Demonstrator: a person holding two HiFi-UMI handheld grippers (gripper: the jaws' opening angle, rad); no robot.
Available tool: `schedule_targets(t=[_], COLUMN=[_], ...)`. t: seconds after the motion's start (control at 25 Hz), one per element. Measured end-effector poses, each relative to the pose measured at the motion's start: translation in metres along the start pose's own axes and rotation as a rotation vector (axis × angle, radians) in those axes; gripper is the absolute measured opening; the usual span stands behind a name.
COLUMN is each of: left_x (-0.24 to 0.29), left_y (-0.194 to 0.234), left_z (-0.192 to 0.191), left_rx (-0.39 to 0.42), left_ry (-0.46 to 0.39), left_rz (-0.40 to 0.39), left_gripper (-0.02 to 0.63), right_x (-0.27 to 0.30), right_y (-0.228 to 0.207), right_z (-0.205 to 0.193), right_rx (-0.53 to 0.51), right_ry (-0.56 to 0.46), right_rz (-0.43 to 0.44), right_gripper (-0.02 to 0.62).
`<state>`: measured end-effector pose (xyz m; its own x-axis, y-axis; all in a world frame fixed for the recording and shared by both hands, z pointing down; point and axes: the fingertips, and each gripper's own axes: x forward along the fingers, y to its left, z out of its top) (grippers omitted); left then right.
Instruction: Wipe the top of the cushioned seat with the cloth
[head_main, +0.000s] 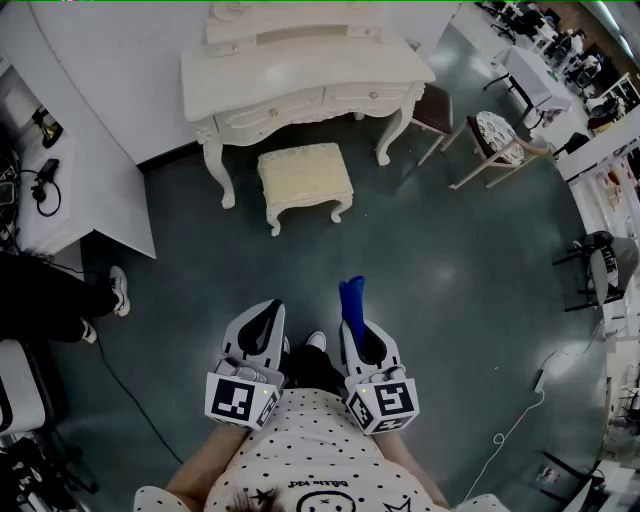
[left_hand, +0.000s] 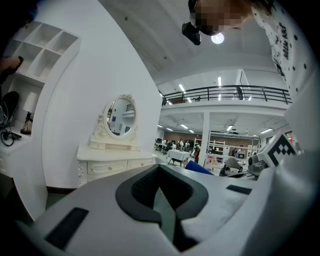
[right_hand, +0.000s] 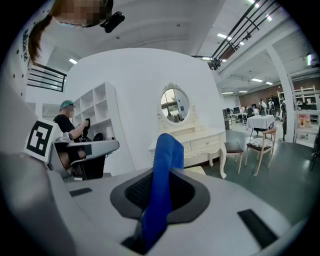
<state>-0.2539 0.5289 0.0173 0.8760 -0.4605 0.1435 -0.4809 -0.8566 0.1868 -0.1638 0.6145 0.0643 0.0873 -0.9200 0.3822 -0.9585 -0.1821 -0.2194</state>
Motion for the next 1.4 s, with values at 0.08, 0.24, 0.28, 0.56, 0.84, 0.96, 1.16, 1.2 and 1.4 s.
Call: schedule_targets(t=[0.08,0.24,0.28,0.56,0.84,0.96,1.16,1.2,1.4], left_x=[0.0,0.002,0.003,0.009,0.019,0.026,0.034,0.035,0.044], left_y=[-0.001,-0.002,-0.003,-0.011,-0.024,-0.029,-0.038,-0.039,-0.032], left_z=[0.001,0.003,0.003,0.003,0.005,0.005,-0.002,-0.002,-0.004], left_rx=[0.0,0.001,0.001,0.006,0.012,0.016,0.006,0.006,0.01], left_ry=[-0.006,-0.013,-0.014,-0.011,-0.018,-0.027,-0.026,-0.024,-0.009], left_rz=[-0.005,-0.009,-0.01,-0.01,-0.003,0.004,0.016,0.016,0.009], left_gripper=[-0.002,-0.002,-0.002,-0.003,-0.003,-0.002,-0.003,-0.002,-0.003], right_x=[0.001,0.002,0.003,0.0,-0.004,-0.004,-0.005,-0.004,0.007], right_y=[0.0,0.0,-0.001,-0.01,-0.021,-0.028,-0.051,-0.055,-0.058], right_z=[0.0,0.001,0.001,0.002,0.006,0.007,-0.004,-0.005,-0.004], right_rx=[-0.003,-0.006,-0.006,-0.004,-0.015,-0.022,0.024,0.038,0.061], right_ry=[0.001,0.001,0.0,0.0,-0.01,-0.016,0.022,0.024,0.033], right_rz=[0.003,0.008,0.01,0.019,0.053,0.076,0.044,0.038,0.035], right_gripper=[0.061,0.061,0.061,0.061,0.061,0.061,0.061,0.061,0.061])
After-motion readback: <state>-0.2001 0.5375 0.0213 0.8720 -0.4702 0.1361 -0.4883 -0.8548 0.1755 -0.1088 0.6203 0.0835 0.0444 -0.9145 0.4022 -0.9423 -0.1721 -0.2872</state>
